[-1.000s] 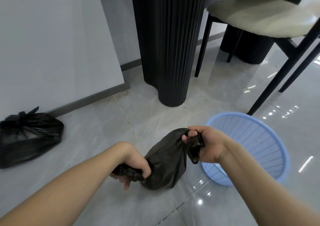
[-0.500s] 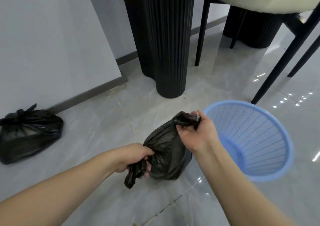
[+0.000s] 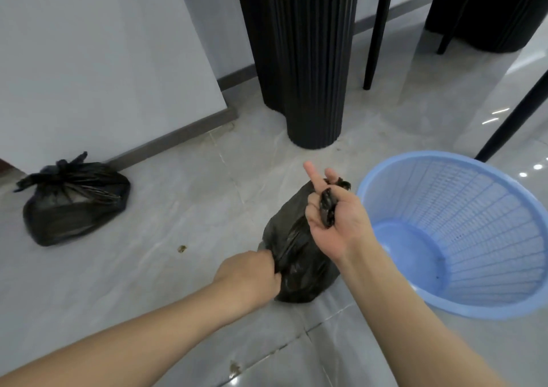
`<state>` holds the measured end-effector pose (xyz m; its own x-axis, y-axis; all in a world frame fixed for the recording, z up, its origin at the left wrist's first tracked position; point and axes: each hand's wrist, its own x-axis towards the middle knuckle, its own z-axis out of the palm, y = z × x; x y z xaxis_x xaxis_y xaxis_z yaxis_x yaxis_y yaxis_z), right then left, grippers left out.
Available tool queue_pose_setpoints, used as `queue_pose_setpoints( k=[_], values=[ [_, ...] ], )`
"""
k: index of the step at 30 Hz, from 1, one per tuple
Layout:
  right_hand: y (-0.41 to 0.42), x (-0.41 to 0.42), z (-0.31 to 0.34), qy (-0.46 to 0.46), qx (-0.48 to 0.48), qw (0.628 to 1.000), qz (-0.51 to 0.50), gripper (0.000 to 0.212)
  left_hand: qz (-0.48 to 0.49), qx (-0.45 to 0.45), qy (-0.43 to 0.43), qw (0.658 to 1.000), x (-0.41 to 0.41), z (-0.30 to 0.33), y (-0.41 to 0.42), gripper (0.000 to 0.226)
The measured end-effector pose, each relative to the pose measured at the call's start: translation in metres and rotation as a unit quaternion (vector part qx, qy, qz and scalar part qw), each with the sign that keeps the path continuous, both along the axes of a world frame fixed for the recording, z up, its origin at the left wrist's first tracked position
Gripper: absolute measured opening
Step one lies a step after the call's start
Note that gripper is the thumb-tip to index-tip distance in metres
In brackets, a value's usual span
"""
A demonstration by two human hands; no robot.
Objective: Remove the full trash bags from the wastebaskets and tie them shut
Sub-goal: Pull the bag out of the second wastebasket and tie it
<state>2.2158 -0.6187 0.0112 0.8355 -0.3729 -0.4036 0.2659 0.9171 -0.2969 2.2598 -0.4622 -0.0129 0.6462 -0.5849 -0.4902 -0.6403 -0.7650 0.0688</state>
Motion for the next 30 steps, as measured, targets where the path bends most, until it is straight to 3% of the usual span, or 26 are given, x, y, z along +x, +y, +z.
queue_pose_setpoints(
  k=[4,9,11,14,19,21,24,26,28,30],
  values=[
    [0.009,-0.010,-0.026,0.055,-0.154,0.984,0.073,0.042,-0.097,0.094,0.010,0.991,-0.017,0.032,0.002,0.017],
    [0.025,-0.014,-0.043,0.092,-0.337,0.909,0.226,0.051,-0.151,0.117,-0.045,0.981,-0.010,0.095,0.018,0.012],
    [0.030,-0.014,-0.040,0.084,-0.372,0.880,0.284,0.044,-0.169,0.126,-0.060,0.976,-0.002,0.116,0.022,0.017],
    [0.036,-0.014,-0.036,0.094,-0.365,0.864,0.333,0.032,-0.183,0.114,-0.082,0.973,0.011,0.133,0.024,0.021],
    [0.039,-0.021,-0.031,0.159,-0.418,0.802,0.396,0.020,-0.215,0.002,-0.109,0.970,0.039,0.138,0.023,0.017],
    [0.036,-0.027,-0.028,0.193,-0.368,0.807,0.419,0.022,-0.217,-0.046,-0.071,0.972,0.053,0.130,0.021,0.013],
    [0.033,-0.031,-0.025,0.127,-0.275,0.839,0.452,0.053,-0.120,-0.141,0.082,0.979,0.068,0.109,0.019,0.012],
    [0.032,-0.033,-0.016,0.105,-0.285,0.834,0.460,0.055,-0.062,-0.183,0.141,0.971,0.072,0.095,0.020,0.015],
    [0.032,-0.036,-0.003,0.122,-0.361,0.787,0.485,0.042,-0.035,-0.214,0.169,0.962,0.073,0.083,0.019,0.017],
    [0.030,-0.038,0.007,0.158,-0.461,0.712,0.506,0.032,-0.006,-0.268,0.192,0.944,0.071,0.074,0.016,0.015]
  ],
)
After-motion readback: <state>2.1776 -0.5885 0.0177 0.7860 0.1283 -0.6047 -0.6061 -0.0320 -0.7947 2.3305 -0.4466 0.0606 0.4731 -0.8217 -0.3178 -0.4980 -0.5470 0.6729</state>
